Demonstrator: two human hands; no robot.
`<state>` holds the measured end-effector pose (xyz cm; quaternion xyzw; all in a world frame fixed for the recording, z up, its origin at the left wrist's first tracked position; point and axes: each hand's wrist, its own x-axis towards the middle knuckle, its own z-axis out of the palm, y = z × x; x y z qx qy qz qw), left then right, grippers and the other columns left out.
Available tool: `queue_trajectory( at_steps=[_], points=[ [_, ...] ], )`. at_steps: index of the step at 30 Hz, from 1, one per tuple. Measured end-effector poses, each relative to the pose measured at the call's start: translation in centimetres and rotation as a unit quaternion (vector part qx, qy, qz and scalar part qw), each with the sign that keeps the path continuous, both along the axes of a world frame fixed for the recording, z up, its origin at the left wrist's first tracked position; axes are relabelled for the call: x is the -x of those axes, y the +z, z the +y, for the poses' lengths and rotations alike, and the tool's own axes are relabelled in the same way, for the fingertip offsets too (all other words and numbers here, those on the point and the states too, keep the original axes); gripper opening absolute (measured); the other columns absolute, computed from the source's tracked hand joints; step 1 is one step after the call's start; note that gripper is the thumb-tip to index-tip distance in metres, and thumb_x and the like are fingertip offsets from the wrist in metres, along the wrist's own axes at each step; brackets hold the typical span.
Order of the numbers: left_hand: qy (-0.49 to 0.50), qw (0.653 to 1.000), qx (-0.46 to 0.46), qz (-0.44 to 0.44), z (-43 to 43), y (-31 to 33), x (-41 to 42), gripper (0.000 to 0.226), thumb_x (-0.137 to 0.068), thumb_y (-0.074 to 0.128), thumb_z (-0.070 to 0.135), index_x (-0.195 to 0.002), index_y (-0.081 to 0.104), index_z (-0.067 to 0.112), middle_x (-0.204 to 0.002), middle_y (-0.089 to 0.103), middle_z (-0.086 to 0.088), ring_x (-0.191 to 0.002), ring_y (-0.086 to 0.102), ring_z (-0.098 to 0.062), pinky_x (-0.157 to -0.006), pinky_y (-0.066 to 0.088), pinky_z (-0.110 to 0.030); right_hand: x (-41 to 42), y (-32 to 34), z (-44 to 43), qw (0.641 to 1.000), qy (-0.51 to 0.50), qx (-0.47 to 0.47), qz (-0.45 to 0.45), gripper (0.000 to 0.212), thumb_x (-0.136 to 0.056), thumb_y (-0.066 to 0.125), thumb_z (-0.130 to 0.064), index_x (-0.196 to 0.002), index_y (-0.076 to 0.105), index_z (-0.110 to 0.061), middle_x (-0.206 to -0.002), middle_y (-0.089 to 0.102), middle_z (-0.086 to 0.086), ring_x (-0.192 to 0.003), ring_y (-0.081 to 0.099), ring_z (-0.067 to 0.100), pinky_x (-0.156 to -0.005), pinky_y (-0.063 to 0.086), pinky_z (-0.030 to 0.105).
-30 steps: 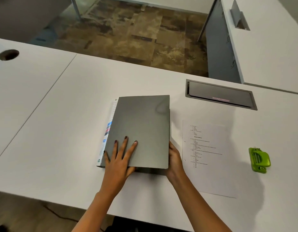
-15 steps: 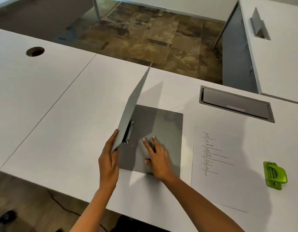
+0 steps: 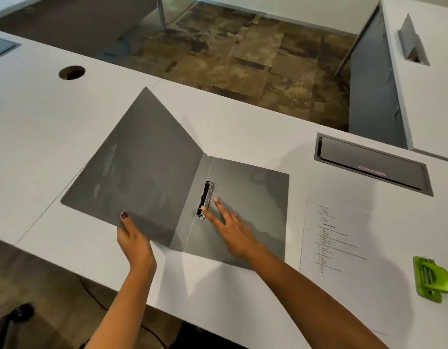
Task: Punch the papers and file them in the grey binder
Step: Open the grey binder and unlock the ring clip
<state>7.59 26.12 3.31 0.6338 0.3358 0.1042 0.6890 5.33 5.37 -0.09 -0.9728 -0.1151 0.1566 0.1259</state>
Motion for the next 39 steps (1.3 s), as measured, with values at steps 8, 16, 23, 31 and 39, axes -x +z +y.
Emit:
queue_trajectory(
  at_steps=[8,16,23,31,39],
  points=[
    [0.118,0.98,-0.153,0.039,1.0,-2.7,-2.5,0.092,-0.084,0.069,0.012,-0.149,0.004,0.009,-0.156,0.013,-0.014,-0.138,0.032,-0.028,-0.112,0.03,-0.031,0.1,-0.6,0.0,0.997,0.044,0.064,0.005,0.108,-0.08,0.053,0.013,-0.146,-0.014,-0.041,-0.158,-0.018,0.003,-0.146,0.002,0.034,-0.118,0.012,0.048],
    [-0.239,0.825,-0.511,0.038,-1.9,-5.0,-3.1,0.083,-0.088,0.06,0.004,-0.152,0.012,0.026,-0.159,-0.007,-0.016,-0.146,-0.008,-0.037,-0.117,0.009,-0.054,0.0,-0.8,-0.1,0.995,0.066,0.079,0.015,0.1,-0.085,0.055,0.005,-0.148,-0.009,-0.037,-0.16,-0.01,0.0,-0.146,-0.004,0.033,-0.118,0.004,0.047],
    [-0.399,0.65,-0.647,0.019,-2.6,-7.2,-3.9,0.067,-0.084,0.067,0.032,-0.144,0.039,0.022,-0.157,0.013,-0.018,-0.145,0.006,-0.038,-0.115,-0.017,-0.044,-0.1,-1.3,-0.7,0.994,0.077,0.072,0.01,0.096,-0.087,0.057,-0.002,-0.148,-0.009,-0.036,-0.159,-0.012,-0.002,-0.146,-0.006,0.032,-0.117,0.001,0.045],
    [-0.455,0.655,-0.603,0.028,-1.0,-9.6,-5.4,0.073,-0.084,0.004,0.073,-0.149,0.013,0.039,-0.16,-0.004,-0.011,-0.146,-0.007,-0.034,-0.112,-0.009,-0.054,-0.1,-1.3,-1.5,0.997,0.074,0.034,0.014,0.078,-0.095,0.043,-0.007,-0.149,-0.006,-0.035,-0.159,-0.012,-0.005,-0.147,-0.009,0.028,-0.118,-0.004,0.042],
    [-0.472,0.653,-0.59,0.049,-0.8,-10.2,-5.4,0.082,-0.076,0.006,0.082,-0.148,0.004,0.043,-0.159,-0.009,-0.01,-0.145,-0.01,-0.036,-0.11,-0.007,-0.06,-0.9,-2.5,-2.0,0.998,0.047,-0.015,0.034,0.095,-0.081,0.062,-0.004,-0.151,0.003,-0.03,-0.159,-0.001,-0.015,-0.146,0.0,0.021,-0.12,0.004,0.038]
  ],
)
